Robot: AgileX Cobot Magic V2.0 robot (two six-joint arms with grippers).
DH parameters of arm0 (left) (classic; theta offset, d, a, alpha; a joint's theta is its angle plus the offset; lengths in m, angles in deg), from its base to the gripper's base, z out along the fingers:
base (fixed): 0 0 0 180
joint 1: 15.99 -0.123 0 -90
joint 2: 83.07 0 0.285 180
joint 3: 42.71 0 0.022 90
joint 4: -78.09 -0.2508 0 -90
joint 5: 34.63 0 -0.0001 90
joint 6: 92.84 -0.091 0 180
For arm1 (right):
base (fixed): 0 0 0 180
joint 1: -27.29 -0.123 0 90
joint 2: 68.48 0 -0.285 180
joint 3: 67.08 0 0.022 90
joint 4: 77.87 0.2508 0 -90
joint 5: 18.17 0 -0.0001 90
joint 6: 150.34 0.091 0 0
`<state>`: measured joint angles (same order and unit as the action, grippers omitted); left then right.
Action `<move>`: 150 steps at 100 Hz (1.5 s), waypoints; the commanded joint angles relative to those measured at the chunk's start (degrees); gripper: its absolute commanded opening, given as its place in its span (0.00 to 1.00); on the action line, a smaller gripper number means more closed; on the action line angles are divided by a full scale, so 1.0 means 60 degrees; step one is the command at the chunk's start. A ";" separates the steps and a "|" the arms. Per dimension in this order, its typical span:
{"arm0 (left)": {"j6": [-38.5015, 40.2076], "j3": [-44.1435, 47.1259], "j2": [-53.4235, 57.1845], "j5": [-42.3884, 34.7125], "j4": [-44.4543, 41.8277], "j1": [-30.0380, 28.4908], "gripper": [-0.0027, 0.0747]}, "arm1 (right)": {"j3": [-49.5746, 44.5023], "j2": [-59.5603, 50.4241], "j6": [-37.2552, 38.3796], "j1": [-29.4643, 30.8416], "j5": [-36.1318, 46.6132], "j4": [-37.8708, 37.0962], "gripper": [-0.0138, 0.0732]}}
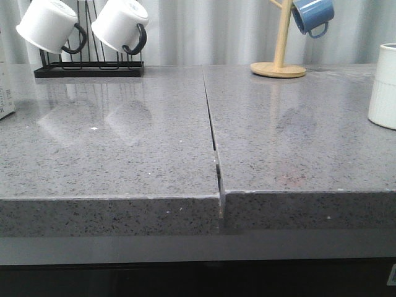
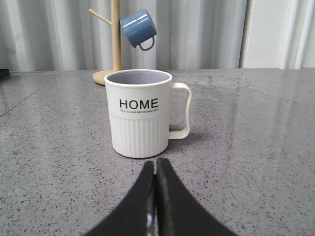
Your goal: Place milk next to cup
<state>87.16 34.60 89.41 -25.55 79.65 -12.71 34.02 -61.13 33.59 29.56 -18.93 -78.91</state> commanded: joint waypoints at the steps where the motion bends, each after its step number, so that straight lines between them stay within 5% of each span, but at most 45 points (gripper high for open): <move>1: 0.0080 0.0395 0.0302 -0.0777 0.0025 -0.0016 0.01 | 0.0185 -0.0217 -0.0002 0.0053 0.0804 0.0041 0.14; 73: 0.0080 0.0395 0.0302 -0.0777 0.0025 -0.0016 0.01 | 0.0300 -0.0211 -0.0002 0.0053 0.0759 -0.0070 0.14; 91: 0.0080 0.0395 0.0302 -0.0777 0.0025 -0.0016 0.01 | 0.1364 -0.0104 -0.0002 0.0053 -0.0372 -0.0069 0.14; 123: 0.0080 0.0395 0.0302 -0.0777 0.0025 -0.0016 0.01 | 0.3822 0.1946 -0.0002 0.0053 -0.2026 -0.0069 0.14; 150: 0.0080 0.0395 0.0302 -0.0777 0.0025 -0.0016 0.01 | 0.4064 0.3873 -0.0002 0.0044 -0.1028 -0.0058 0.18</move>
<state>87.16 34.60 89.41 -25.55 79.65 -12.71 56.25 -42.08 33.71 29.56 -32.10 -79.01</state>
